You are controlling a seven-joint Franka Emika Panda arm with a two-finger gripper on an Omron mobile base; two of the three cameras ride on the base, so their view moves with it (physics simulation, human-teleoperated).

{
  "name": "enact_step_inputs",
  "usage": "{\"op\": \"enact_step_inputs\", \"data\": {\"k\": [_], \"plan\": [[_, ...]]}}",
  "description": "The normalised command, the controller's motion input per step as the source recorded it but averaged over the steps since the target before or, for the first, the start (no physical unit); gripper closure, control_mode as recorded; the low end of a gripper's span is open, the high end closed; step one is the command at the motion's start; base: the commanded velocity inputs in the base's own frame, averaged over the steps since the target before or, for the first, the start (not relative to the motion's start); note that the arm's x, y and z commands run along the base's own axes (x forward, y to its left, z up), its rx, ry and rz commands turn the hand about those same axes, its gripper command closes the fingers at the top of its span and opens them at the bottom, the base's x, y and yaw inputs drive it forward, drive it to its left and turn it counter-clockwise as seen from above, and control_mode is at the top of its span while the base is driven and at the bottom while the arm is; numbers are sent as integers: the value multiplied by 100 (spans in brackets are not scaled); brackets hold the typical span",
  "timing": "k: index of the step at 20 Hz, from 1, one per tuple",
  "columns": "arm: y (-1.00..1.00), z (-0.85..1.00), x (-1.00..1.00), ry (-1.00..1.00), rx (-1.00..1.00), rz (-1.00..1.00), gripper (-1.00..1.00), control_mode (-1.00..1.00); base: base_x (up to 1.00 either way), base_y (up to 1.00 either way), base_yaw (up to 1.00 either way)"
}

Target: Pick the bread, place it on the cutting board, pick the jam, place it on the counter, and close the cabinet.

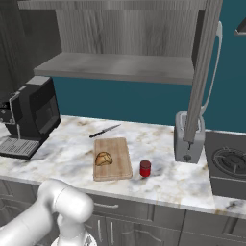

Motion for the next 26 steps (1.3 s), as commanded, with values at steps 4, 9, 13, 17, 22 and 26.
{"op": "enact_step_inputs", "data": {"k": [4, 9, 13, 17, 22, 26], "plan": [[-61, 0, 21, 0, 0, 0, -100, -100, 0, 0, 0], [-57, 0, 22, 0, 0, 0, -100, -100, 0, 0, 0], [-64, 0, 22, 0, 1, 0, -100, -100, 0, 0, 0], [-66, 0, 18, 0, 2, 0, -100, -100, 0, 0, 0], [-65, 0, 22, 1, 2, 0, -100, -100, 0, 0, 0], [-64, 0, 25, 1, 2, 0, -100, -100, 0, 0, 0]]}}
